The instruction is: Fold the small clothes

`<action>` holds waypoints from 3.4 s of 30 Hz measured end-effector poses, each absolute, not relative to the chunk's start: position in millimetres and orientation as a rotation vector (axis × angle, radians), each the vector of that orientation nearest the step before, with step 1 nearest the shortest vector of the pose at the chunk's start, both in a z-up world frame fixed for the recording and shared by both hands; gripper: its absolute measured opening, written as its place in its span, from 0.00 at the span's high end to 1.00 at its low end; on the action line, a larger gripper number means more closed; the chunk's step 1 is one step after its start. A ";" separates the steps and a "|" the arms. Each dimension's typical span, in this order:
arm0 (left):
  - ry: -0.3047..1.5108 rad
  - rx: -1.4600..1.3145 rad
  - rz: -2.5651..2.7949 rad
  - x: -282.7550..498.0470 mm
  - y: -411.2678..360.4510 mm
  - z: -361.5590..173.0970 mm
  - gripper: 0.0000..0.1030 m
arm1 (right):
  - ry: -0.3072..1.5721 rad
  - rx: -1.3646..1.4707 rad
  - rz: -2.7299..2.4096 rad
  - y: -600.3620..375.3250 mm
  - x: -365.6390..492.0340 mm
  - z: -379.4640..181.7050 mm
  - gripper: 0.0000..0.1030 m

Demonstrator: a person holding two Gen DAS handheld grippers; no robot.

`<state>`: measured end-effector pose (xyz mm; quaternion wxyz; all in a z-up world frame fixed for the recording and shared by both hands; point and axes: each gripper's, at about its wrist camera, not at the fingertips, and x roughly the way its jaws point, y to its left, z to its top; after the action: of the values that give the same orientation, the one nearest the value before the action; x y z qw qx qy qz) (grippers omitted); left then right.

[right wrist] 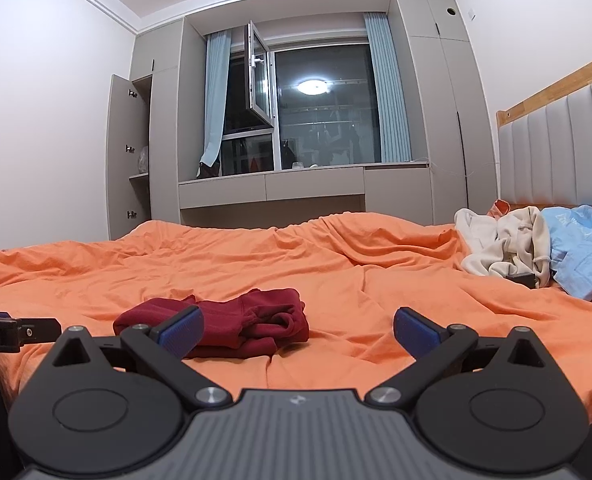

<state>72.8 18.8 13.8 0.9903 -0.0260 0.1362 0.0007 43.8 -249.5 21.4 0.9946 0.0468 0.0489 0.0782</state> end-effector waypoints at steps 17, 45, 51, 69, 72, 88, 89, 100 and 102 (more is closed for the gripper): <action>0.274 -0.051 0.002 73.1 18.8 14.3 0.01 | 0.098 0.094 0.156 -249.5 43.8 21.7 0.00; 0.276 -0.049 0.003 73.1 18.0 15.6 0.01 | 0.103 0.094 0.155 -250.2 44.3 19.4 0.00; 0.276 -0.049 0.004 73.2 17.9 15.9 0.01 | 0.104 0.093 0.155 -250.3 43.6 18.1 0.00; 0.277 -0.049 0.004 73.4 18.6 16.6 0.01 | 0.105 0.092 0.155 -249.9 43.7 19.0 0.00; 0.276 -0.048 0.004 73.4 18.5 16.7 0.01 | 0.105 0.092 0.155 -249.9 43.7 19.2 0.00; 0.277 -0.048 0.005 73.5 18.4 17.3 0.01 | 0.107 0.090 0.154 -250.0 43.4 17.6 0.00; 0.277 -0.048 0.005 73.4 18.4 17.4 0.01 | 0.108 0.091 0.155 -249.8 43.7 18.2 0.00; 0.288 0.008 0.116 75.5 7.9 14.5 0.00 | 0.120 0.088 0.154 -250.4 46.0 13.5 0.00; 0.300 0.029 0.135 77.7 5.4 11.7 0.00 | 0.124 0.087 0.154 -251.0 46.7 12.3 0.00</action>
<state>77.7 5.4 11.7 0.9864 0.0142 0.1493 0.0672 46.7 -251.0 12.3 0.9942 0.0432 0.0619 0.0770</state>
